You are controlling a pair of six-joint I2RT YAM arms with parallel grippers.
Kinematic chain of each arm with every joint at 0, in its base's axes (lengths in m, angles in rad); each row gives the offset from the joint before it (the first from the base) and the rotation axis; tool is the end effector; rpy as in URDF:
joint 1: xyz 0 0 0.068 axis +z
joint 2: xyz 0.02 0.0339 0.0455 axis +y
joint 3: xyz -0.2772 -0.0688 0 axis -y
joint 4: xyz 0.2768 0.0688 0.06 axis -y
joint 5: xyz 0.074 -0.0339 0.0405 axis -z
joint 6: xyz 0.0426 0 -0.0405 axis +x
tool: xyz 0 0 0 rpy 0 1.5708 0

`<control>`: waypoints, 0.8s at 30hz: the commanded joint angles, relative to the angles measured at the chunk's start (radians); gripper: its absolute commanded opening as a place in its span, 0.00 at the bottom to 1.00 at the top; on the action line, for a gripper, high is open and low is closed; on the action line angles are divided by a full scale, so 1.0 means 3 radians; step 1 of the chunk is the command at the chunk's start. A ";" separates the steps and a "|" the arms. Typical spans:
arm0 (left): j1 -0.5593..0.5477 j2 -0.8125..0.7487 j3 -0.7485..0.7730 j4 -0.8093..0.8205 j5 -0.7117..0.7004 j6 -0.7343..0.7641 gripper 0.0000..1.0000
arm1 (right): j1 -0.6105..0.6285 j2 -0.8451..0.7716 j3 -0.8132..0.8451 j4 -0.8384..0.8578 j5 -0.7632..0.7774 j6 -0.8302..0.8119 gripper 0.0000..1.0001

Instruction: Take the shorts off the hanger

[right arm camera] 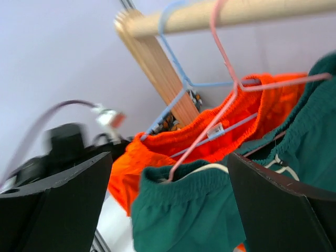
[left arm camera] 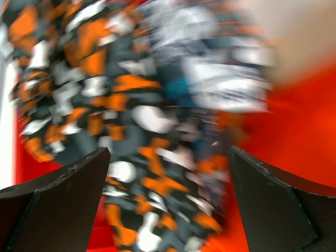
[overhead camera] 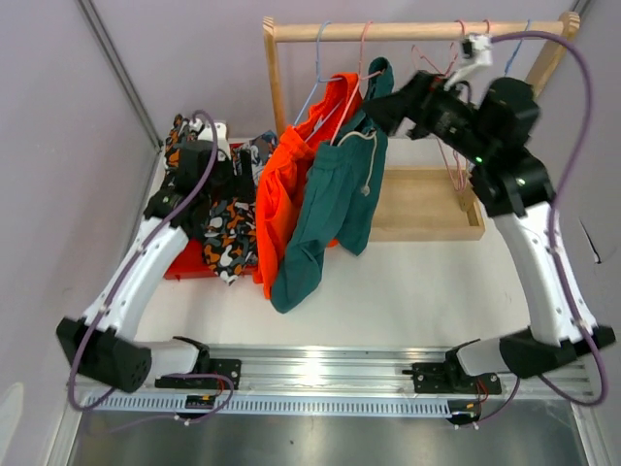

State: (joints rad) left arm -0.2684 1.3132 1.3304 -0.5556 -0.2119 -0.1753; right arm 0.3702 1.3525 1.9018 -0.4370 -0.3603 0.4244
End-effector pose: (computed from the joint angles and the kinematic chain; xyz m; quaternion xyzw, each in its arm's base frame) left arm 0.3152 -0.0774 0.3870 -0.0119 0.8663 -0.0183 0.4990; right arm 0.2536 0.1145 0.5926 -0.1158 0.6589 0.3939 0.6303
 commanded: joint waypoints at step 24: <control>-0.0128 -0.1248 -0.1229 0.0318 0.0072 -0.0045 0.99 | 0.0550 0.1198 0.0486 0.0322 0.0940 -0.0009 0.48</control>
State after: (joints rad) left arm -0.3107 0.9611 0.9611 -0.4950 -0.1810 -0.1757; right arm 0.5243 1.6863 1.9800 -0.3832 -0.1108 0.4232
